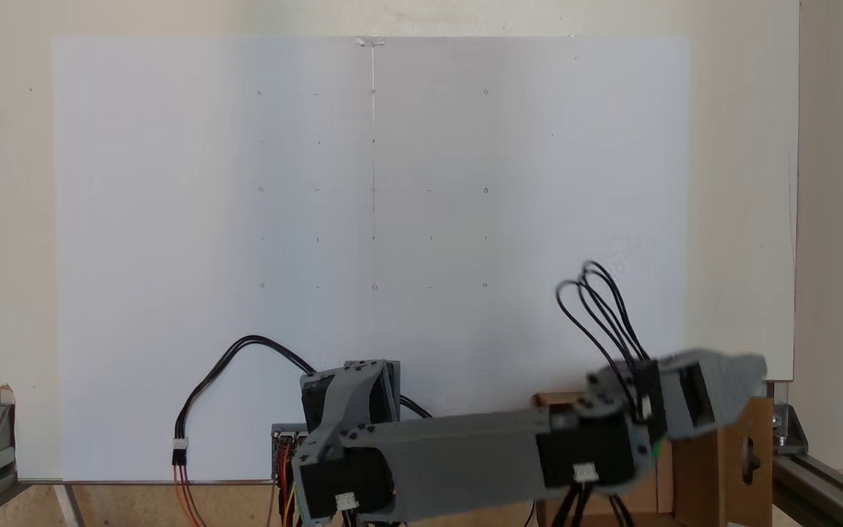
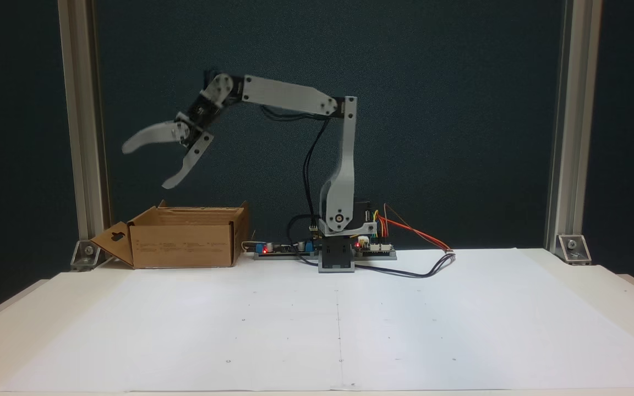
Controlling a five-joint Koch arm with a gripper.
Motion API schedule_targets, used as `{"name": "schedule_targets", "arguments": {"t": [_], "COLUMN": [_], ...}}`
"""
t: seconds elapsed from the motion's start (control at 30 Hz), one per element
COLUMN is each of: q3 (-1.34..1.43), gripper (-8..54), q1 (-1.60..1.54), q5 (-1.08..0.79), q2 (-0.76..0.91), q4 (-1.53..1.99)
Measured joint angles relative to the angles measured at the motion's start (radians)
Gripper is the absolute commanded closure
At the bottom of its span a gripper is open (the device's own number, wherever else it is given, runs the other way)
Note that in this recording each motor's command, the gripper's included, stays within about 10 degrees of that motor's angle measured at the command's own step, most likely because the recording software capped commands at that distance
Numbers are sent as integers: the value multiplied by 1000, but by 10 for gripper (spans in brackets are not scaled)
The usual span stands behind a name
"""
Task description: Grasp a green dice and put it in the bin.
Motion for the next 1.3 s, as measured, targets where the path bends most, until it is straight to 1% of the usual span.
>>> {"name": "schedule_targets", "arguments": {"t": [0.13,0.47,0.57,0.77,1.03,1.3], "q3": [0,0,103,445,853,1134], "gripper": [16,16,17,16,11,16], "q1": [-288,-991,-1121,-1246,-1304,-1312], "q5": [78,94,94,94,95,95], "q2": [48,184,253,402,594,604], "q4": [-15,-37,-98,-357,-695,-1028]}}
